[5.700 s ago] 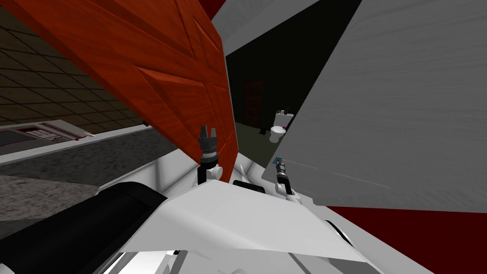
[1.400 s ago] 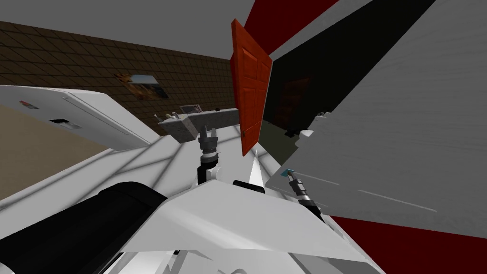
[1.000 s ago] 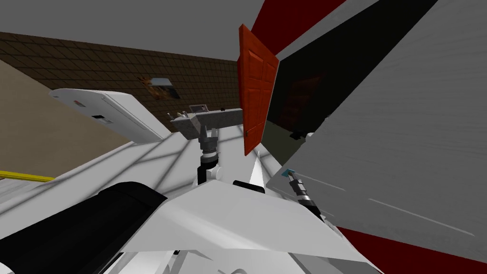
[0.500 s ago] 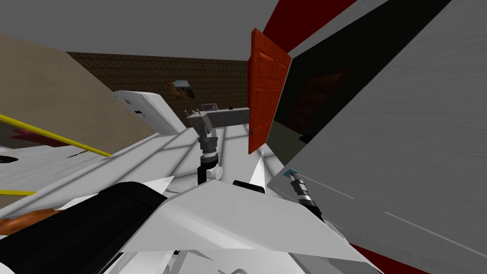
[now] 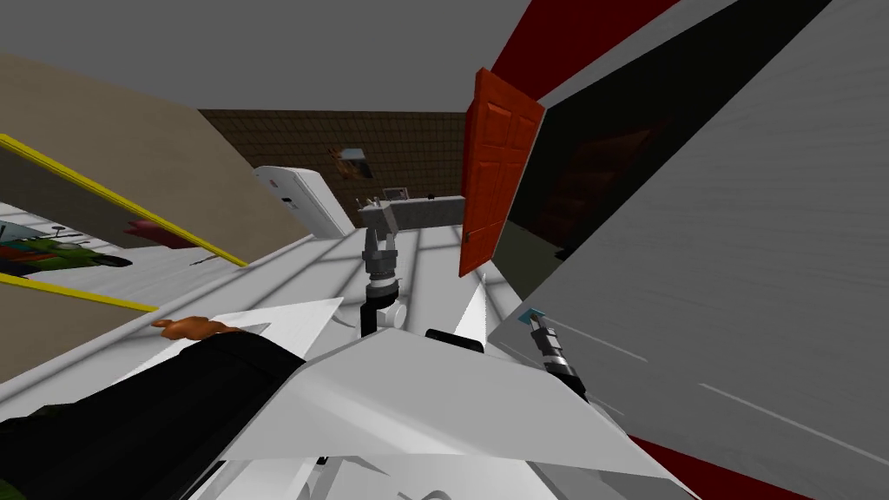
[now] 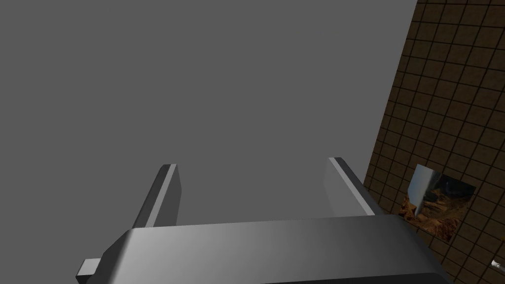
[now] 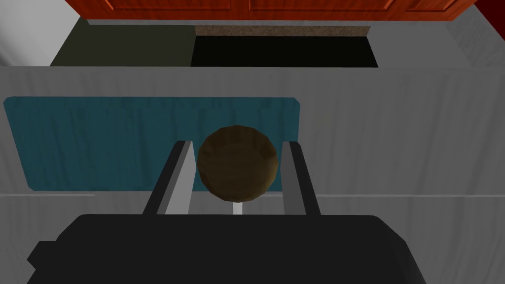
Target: Pull the door open
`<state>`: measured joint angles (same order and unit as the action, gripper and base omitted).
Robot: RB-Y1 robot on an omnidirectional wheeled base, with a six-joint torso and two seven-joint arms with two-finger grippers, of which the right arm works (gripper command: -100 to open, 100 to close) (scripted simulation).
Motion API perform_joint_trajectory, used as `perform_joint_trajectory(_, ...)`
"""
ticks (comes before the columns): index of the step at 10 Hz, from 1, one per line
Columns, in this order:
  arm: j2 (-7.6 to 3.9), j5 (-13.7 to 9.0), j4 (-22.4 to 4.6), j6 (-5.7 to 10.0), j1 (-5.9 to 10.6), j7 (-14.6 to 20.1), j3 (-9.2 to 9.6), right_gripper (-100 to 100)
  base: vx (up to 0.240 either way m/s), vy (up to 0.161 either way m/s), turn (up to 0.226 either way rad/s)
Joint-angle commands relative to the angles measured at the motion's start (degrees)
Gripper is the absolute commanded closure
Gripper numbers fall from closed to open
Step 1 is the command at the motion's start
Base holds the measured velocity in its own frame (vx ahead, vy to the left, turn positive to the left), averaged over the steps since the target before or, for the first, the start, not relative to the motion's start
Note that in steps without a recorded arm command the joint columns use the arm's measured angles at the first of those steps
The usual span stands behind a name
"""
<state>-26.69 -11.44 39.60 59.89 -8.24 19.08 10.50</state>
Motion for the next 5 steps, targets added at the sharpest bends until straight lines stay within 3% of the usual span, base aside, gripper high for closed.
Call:
perform_joint_trajectory(1,0.67,0.6,0.6,-0.47,-0.19,0.0,-1.10,100,-0.185,-0.016,0.077)
perform_joint_trajectory(5,1.63,1.6,1.3,-1.75,-0.74,-0.2,-3.89,100,-0.219,0.009,0.057)
